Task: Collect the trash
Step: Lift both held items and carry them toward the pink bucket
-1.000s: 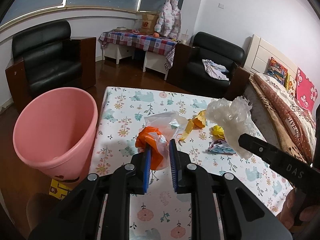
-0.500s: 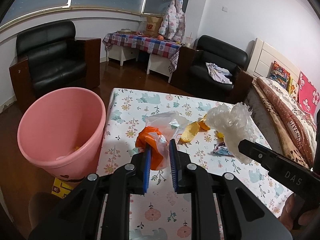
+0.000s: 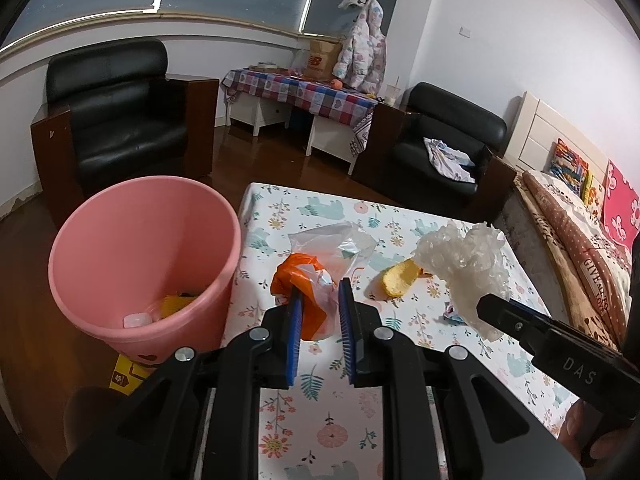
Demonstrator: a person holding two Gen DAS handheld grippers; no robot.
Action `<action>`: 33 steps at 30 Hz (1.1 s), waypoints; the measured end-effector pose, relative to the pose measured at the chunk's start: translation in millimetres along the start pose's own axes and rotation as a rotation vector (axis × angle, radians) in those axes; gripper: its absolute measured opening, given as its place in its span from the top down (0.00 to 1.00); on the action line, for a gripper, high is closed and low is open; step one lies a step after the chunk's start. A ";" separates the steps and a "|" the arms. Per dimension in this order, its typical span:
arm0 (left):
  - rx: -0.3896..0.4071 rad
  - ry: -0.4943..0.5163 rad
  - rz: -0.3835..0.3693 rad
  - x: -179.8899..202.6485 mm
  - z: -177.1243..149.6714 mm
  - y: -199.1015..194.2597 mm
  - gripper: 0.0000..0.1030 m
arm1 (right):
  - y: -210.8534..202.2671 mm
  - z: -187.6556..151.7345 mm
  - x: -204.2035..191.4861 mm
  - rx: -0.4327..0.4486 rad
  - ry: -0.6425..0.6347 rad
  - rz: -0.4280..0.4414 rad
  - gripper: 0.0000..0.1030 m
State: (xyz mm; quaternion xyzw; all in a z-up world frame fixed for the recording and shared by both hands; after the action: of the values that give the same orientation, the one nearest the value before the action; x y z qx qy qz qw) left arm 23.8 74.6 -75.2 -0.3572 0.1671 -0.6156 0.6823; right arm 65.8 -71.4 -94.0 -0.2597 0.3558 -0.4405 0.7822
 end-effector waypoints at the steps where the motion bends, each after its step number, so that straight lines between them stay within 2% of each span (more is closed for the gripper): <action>1: 0.001 -0.002 0.001 -0.6 0.1 0.0 0.84 | 0.8 0.3 -1.1 -0.001 -0.001 0.000 0.77; 18: 0.027 -0.047 0.031 -22.1 7.0 -3.8 0.84 | 17.2 5.6 -26.0 -0.020 -0.048 0.013 0.77; 33: 0.063 -0.103 0.094 -60.9 20.9 -11.6 0.84 | 32.0 18.4 -73.5 -0.016 -0.133 0.047 0.77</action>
State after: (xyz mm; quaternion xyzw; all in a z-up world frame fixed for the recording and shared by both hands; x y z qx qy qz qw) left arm 18.1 139.1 -65.6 -0.3584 0.1290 -0.5689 0.7289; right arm 70.1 9.8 -81.7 -0.2864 0.3128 -0.4011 0.8120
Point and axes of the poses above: each gripper's, at about its wrist camera, not at the fingertips, and y roughly the way its jaws point, x to its right, z to its top, the point moved 9 cm from there along y, roughly the way its jaws point, and after that the axes turned 8 degrees about -x, right-handed, at the moved point
